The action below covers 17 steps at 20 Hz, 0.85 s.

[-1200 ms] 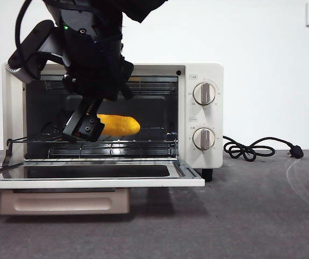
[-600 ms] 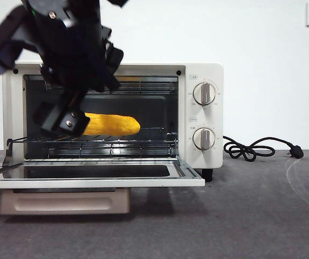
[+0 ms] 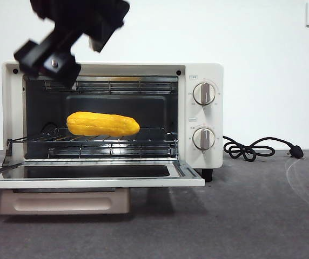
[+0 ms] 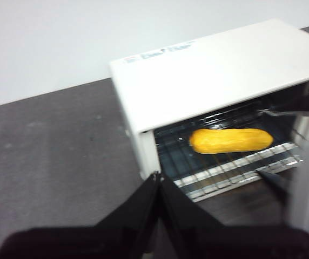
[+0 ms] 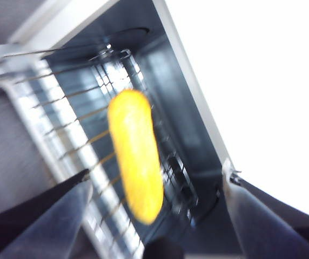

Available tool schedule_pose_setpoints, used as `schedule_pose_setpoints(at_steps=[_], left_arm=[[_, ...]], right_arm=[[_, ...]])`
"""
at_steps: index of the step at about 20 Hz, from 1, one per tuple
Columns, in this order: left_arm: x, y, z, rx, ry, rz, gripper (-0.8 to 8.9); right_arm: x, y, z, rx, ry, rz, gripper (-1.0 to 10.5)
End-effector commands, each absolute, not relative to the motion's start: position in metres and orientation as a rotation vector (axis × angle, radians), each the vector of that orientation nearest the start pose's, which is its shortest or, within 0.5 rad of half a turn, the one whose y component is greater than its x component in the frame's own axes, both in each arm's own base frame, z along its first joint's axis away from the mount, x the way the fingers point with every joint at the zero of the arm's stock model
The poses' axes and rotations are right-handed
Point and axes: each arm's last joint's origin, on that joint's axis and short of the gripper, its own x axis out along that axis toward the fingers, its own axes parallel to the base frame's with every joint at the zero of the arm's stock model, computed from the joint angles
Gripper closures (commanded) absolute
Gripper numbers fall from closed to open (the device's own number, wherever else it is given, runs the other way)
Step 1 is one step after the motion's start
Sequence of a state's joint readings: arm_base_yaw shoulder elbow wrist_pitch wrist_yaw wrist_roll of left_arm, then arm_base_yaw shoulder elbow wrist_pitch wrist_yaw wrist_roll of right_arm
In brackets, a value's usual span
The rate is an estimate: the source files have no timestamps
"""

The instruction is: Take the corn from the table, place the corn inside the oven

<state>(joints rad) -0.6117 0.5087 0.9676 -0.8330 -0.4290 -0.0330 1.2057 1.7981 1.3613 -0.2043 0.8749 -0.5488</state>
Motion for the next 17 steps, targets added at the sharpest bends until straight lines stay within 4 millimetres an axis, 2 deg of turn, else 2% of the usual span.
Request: schedule_pose_setpoints(at_steps=[1,9,14,17], left_arm=[[0.064,-0.03,0.364,0.162,0.297,-0.171,8.21],[0.07,-0.035,0.368,0.158,0.268,-0.19,8.22],[0.079,-0.044,0.365,0.166,0.309,-0.265,8.22],[0.088,-0.052,0.363,0.165,0.335,-0.328,8.22]], right_arm=[[0.15,0.355,0.27,-1.011,0.267,0.412,5.4],[0.111,0.326,0.305,-0.923,0.313,0.47,5.7],[0.087,0.303,0.328,-0.91,0.321,0.521,8.9],[0.077,0.286,0.342,-0.87,0.336,0.563,9.5]])
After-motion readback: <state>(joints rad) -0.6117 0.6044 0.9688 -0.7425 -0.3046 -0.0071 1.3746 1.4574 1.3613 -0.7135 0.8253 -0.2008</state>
